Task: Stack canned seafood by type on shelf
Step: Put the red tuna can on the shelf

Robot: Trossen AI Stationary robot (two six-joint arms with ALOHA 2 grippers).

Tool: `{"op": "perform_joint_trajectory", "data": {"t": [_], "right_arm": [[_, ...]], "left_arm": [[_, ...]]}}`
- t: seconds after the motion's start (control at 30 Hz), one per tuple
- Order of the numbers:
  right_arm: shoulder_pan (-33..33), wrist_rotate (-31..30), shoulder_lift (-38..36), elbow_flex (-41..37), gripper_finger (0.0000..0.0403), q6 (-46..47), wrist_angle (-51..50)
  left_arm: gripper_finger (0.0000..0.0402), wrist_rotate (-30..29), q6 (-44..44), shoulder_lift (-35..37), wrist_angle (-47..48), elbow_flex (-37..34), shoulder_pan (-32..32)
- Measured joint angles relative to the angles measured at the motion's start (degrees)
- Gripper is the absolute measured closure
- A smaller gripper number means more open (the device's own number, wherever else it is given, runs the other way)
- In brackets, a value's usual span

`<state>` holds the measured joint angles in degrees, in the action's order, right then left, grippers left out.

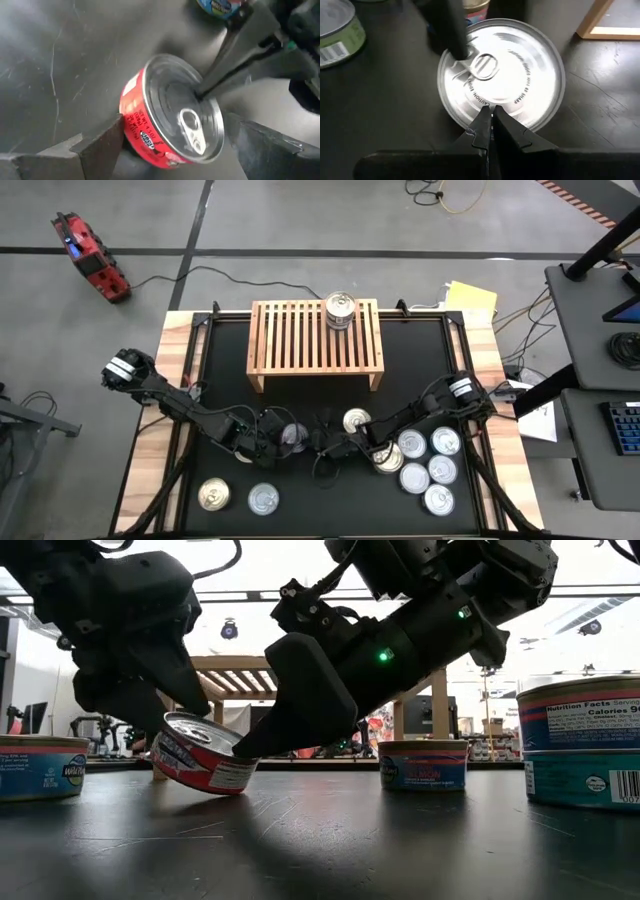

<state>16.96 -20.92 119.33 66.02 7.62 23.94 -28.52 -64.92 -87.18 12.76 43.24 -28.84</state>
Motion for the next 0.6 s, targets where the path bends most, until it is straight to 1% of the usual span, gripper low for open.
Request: {"op": "perform_joint_trajectory", "data": {"t": [0.23,0.6], "right_arm": [[0.43,0.58,0.04,0.07,0.0390,-1.25,0.06],[0.65,0.33,0.02,0.20,0.0390,-0.15,-0.84]], "left_arm": [[0.0074,-2.09,1.86,0.02,-1.74,0.05,0.11],[0.0074,-2.09,2.29,0.02,-1.67,0.11,0.17]]}}
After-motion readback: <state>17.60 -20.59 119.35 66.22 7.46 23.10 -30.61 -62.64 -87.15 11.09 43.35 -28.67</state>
